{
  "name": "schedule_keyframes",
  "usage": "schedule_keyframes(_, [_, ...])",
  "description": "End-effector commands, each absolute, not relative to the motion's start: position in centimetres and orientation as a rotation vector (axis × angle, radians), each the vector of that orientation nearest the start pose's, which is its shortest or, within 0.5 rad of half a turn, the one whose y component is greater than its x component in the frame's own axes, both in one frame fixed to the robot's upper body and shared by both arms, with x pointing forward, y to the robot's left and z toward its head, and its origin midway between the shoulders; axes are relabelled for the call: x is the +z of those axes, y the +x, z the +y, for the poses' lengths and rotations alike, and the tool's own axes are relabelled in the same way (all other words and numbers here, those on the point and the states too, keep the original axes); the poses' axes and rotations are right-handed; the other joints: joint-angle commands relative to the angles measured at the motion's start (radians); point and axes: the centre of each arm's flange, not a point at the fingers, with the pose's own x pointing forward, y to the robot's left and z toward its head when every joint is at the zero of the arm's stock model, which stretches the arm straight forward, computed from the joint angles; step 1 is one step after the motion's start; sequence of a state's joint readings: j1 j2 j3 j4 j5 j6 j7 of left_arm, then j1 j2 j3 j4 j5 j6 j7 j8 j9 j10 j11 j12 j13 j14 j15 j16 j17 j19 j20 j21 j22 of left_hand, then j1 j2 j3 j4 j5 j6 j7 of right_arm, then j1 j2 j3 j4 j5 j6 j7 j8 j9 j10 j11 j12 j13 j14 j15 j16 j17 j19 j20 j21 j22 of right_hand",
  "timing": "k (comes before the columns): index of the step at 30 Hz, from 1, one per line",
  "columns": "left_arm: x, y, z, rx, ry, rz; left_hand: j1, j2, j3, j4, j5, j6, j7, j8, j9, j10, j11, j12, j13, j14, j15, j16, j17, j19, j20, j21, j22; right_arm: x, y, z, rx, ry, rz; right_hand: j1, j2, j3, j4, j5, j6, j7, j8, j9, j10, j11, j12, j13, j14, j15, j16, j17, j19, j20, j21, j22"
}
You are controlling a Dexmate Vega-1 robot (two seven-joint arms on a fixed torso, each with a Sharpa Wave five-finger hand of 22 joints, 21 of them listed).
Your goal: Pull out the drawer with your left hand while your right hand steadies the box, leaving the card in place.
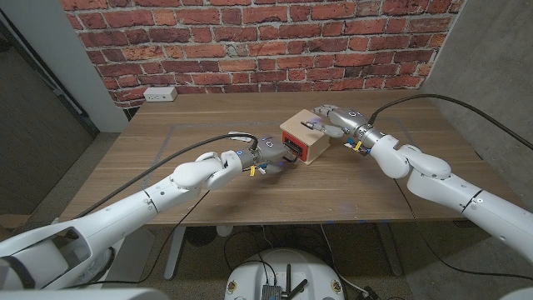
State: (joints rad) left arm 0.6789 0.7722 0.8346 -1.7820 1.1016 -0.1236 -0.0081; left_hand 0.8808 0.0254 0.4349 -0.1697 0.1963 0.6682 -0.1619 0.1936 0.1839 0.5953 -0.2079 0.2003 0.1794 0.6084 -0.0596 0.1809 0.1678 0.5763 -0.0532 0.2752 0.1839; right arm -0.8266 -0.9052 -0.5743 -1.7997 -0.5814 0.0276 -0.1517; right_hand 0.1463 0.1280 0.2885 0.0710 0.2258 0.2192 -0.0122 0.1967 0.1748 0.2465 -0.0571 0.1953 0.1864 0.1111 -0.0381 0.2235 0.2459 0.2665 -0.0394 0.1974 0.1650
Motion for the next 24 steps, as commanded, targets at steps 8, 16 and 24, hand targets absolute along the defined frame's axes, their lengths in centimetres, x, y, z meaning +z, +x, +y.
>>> schedule_keyframes(8, [-3.6,57.2,9.9,-0.213,1.989,-1.029,0.004,0.021,0.018,-0.003,0.006,0.048,0.008,0.015,0.005,0.051,-0.001,0.010,0.003,0.049,-0.171,0.008,0.005,0.033,-0.151,0.012,0.006,1.6,57.7,-22.5,0.096,-1.598,-0.789,-0.029,0.011,0.006,0.014,-0.004,-0.014,-0.005,-0.006,0.003,0.009,0.003,0.002,0.000,0.011,-0.040,0.008,0.006,-0.018,-0.017,-0.009,0.003])
schedule_keyframes(16, [-3.5,57.5,9.7,-0.207,1.987,-1.031,0.008,0.025,0.024,-0.005,0.007,0.064,0.008,0.017,0.005,0.071,-0.001,0.012,0.003,0.063,-0.172,0.008,0.005,0.044,-0.152,0.016,0.007,1.1,58.0,-22.9,0.068,-1.637,-0.797,-0.050,0.009,0.004,0.026,-0.006,0.023,0.008,0.007,0.004,0.039,0.010,0.009,0.001,0.040,-0.036,0.019,0.007,0.008,-0.021,0.000,0.003])
schedule_keyframes(24, [-3.3,57.7,9.4,-0.209,1.980,-1.036,0.010,0.030,0.028,-0.005,0.007,0.070,0.006,0.016,0.005,0.081,-0.002,0.012,0.004,0.075,-0.173,0.009,0.005,0.049,-0.151,0.018,0.007,1.0,58.3,-23.1,0.084,-1.666,-0.794,-0.055,0.007,0.009,0.029,-0.005,0.043,0.006,0.011,0.005,0.064,0.011,0.014,0.001,0.071,-0.039,0.027,0.006,0.017,-0.023,0.000,0.003])
